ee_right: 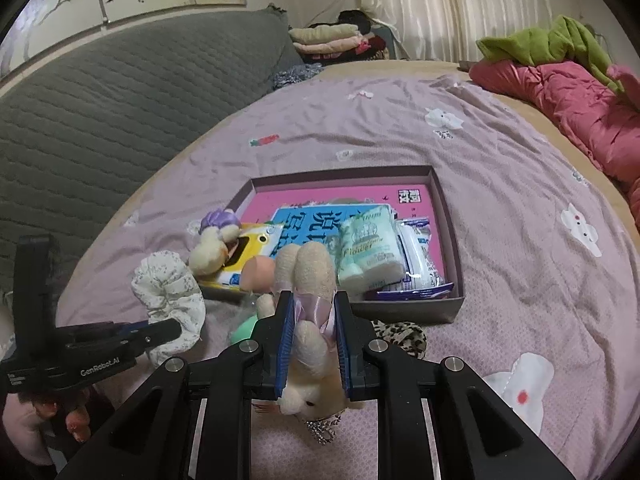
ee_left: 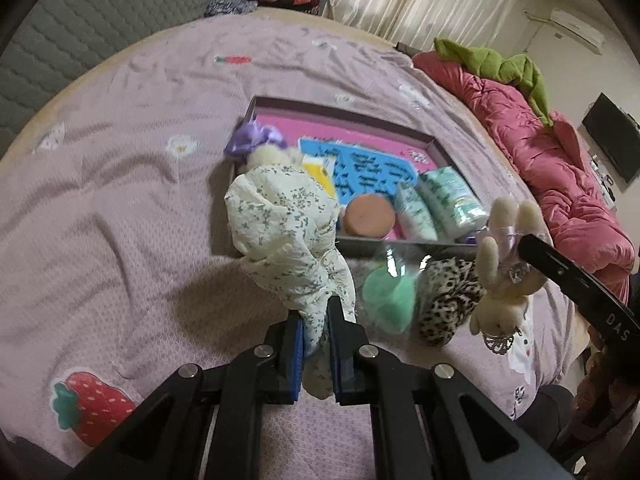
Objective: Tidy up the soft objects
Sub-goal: 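Carry scrunchie and bunny over the tray and lower them onto the book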
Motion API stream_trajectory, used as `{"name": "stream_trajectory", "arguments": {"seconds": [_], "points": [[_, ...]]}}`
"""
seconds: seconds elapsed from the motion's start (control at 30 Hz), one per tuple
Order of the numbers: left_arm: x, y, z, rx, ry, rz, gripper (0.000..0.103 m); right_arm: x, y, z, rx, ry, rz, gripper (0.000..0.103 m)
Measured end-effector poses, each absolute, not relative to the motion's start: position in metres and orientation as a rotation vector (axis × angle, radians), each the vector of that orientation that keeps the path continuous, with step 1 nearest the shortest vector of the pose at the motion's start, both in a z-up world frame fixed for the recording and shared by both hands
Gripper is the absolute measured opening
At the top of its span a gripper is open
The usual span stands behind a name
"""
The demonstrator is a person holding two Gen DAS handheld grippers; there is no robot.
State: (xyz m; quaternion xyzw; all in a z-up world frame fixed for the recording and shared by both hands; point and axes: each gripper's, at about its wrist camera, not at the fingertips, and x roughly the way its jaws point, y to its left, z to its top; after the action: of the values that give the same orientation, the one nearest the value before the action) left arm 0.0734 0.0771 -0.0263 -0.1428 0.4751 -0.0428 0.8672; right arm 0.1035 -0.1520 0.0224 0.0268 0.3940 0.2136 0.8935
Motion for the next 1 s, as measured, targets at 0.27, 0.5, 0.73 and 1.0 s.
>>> {"name": "stream_trajectory", "arguments": {"seconds": [0.27,0.5,0.73,1.0], "points": [[0.068,0.071,-0.009,-0.273,0.959,-0.106,0.011,0.099,-0.16,0.038,0.085,0.782,0.432,0.02],[0.068,0.067,0.005,-0.236,0.932,-0.118,0.011,0.095,-0.155,0.05,0.086,0.749,0.439,0.02],[0.069,0.065,0.021,-0.204,0.898,-0.115,0.011,0.097,-0.147,0.064,0.085,0.718,0.448,0.02],[0.079,0.064,0.025,-0.204,0.89,-0.119,0.011,0.102,-0.143,0.07,0.081,0.699,0.447,0.02]]}}
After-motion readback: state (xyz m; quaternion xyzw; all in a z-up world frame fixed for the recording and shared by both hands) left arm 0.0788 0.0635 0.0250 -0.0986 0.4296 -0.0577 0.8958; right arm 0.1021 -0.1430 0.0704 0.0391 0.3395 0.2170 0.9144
